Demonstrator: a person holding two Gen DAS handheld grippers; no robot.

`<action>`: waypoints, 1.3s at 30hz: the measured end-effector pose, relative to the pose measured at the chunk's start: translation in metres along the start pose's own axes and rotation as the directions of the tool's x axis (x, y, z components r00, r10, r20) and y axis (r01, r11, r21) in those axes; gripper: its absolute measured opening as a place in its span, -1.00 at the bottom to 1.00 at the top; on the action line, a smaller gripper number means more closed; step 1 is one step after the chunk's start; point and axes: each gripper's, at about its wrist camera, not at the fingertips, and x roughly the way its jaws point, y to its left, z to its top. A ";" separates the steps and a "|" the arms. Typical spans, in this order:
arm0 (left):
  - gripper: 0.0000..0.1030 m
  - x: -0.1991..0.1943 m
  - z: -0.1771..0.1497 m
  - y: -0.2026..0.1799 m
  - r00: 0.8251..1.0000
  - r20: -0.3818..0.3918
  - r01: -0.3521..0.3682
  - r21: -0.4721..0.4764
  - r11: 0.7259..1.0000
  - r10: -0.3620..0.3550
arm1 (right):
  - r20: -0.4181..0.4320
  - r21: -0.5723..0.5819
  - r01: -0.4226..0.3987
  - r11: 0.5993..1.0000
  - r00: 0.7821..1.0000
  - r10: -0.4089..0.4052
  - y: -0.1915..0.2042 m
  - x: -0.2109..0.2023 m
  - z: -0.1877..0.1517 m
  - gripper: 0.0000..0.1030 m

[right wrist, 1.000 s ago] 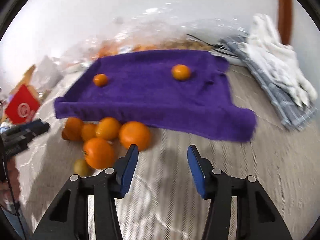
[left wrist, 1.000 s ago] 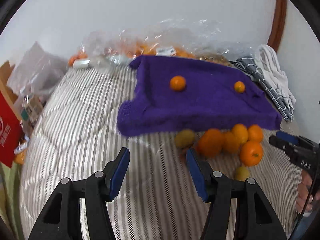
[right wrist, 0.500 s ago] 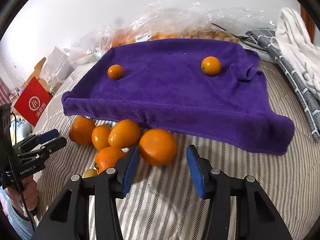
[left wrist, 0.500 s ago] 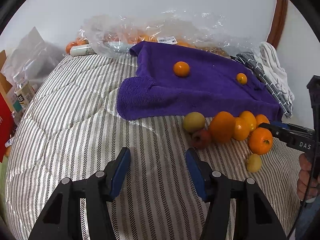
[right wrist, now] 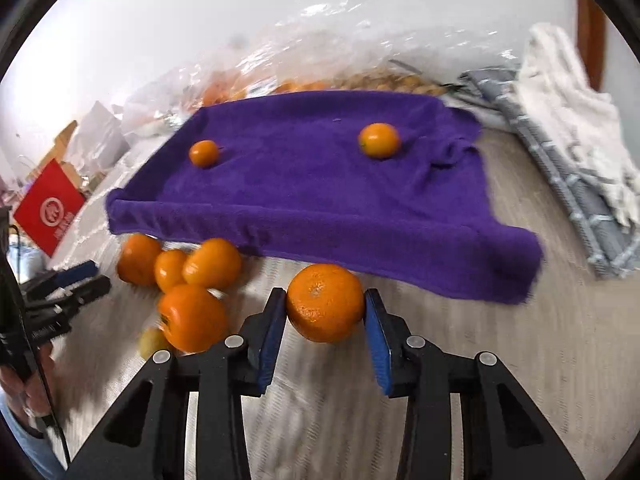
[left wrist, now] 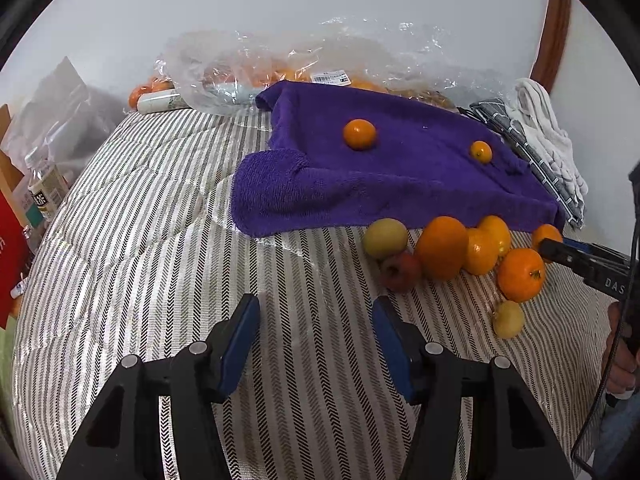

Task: Organize fruits
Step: 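Close the right tool on a large orange beside the towel, then close the left tool on a red fruit while the right tool holds its orange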

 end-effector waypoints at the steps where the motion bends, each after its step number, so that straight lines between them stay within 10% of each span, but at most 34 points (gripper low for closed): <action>1: 0.10 0.000 0.000 -0.001 1.000 -0.001 -0.002 0.003 1.000 0.002 | 0.003 -0.002 0.024 1.000 1.000 -0.024 -0.003 -0.003 -0.003 -0.24; 39: 0.18 -0.008 -0.007 -0.023 0.996 -0.056 0.066 0.064 0.996 -0.063 | 0.035 -0.037 0.095 0.995 0.995 -0.094 -0.004 -0.003 -0.022 -0.23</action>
